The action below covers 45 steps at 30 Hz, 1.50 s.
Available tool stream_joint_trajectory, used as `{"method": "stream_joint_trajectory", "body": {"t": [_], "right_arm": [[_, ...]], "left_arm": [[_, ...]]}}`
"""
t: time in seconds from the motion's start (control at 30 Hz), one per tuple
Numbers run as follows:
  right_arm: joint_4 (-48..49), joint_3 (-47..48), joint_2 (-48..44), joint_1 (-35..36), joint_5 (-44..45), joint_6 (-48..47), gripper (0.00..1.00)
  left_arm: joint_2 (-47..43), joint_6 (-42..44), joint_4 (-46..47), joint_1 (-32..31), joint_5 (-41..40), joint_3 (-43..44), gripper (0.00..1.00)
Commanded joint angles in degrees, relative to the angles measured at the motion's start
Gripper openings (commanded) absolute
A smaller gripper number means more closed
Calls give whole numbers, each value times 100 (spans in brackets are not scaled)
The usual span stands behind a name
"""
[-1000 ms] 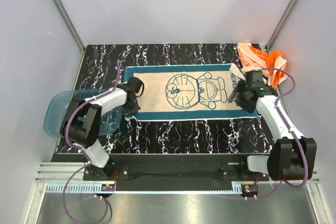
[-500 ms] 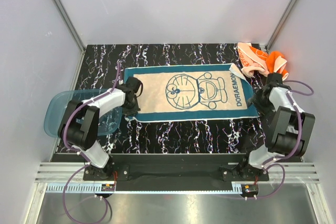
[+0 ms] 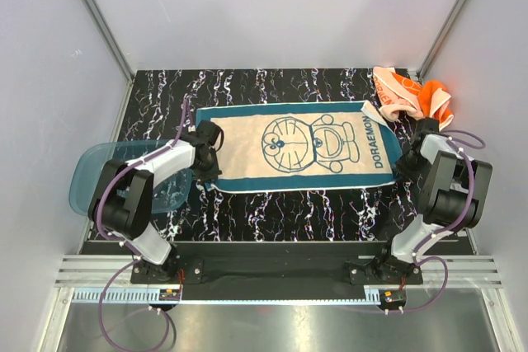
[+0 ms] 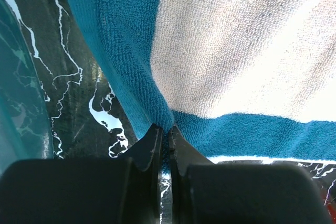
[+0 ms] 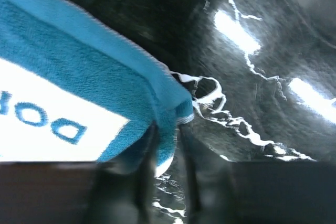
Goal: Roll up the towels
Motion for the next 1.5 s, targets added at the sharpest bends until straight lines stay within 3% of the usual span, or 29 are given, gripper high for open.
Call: {"method": "stream_joint_trajectory", "body": {"t": [0.0, 0.03, 0.07, 0.2, 0.5, 0.7, 0.93, 1.13, 1.3, 1.47], "right_arm": [[156, 115, 51, 13, -72, -36, 15], [156, 115, -106, 13, -255, -27, 1], [103, 132, -195, 13, -362, -18, 0], [-405, 421, -924, 13, -933, -1, 0], [-1751, 1248, -2770, 13, -1109, 52, 0], [-2269, 1117, -3271, 13, -1171, -106, 0], [-2262, 678, -4413, -92, -970, 903, 0], [-2252, 572, -3959, -101, -1584, 704, 0], [-1902, -253, -4168, -101, -1768, 703, 0], [-1603, -579, -3844, -101, -1839, 746, 0]], "left_arm": [[-97, 85, 70, 10, 156, 72, 2], [-115, 93, 44, 10, 156, 115, 0], [-184, 111, -87, 10, 130, 238, 0], [-544, 225, -509, 1, 60, 650, 0], [-1819, 199, -1678, -78, -160, 1504, 0], [-2303, 164, -2092, -78, -160, 1549, 0], [-3085, 76, -2233, -78, -520, 1408, 0], [-3006, 155, -2295, -78, -257, 1189, 0], [-2989, 155, -1934, -78, -29, 714, 0], [-2402, 322, -1759, -69, 42, 739, 0]]}}
